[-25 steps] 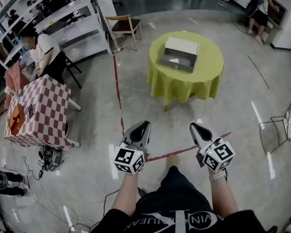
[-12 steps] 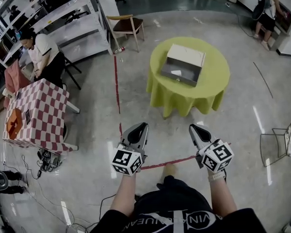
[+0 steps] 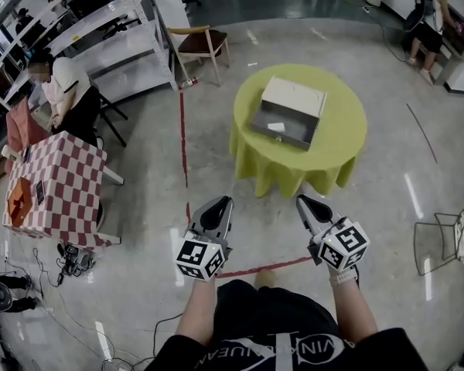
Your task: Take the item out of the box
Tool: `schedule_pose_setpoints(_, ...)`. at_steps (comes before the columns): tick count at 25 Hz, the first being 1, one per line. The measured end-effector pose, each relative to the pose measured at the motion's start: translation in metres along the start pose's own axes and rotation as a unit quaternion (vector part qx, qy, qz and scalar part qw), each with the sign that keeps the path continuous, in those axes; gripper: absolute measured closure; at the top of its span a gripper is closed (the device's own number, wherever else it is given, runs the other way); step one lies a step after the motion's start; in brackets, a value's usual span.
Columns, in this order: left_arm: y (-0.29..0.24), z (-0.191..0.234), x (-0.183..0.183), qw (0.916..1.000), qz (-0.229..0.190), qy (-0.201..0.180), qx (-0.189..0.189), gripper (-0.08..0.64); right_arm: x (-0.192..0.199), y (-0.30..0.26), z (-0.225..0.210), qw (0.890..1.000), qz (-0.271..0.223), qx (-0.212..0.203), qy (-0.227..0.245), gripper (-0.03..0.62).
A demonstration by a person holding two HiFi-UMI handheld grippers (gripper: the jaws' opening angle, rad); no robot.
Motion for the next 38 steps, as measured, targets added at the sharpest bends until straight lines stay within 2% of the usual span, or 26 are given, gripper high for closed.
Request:
schedule_pose_setpoints(14,-0.029,0.010,0.008,0.9998,0.016,0.006,0.002,0.532,0.007,-0.013,-0.028,1.000,0.009,0.010,-0.020,0.586)
schedule_pose_setpoints(25,-0.086,0.029,-0.010,0.9996,0.008,0.000,0.028,0.532,-0.010,-0.042,-0.068,0.999,0.013,0.022,-0.021,0.586)
schedule_pose_setpoints(38,-0.154,0.073,-0.023,0.9988,0.022,0.007,0.043,0.532,-0.021,-0.097,-0.114,0.998,0.034,0.030,-0.034,0.586)
Point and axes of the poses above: the fingertips, and each gripper's own axes: y backward along the fingers, z to its left, x out of its underside, the point moved 5 cm from there along y, backward along the fingers, and after that the axes turned 4 degrees about z, right-handed, at the moved point
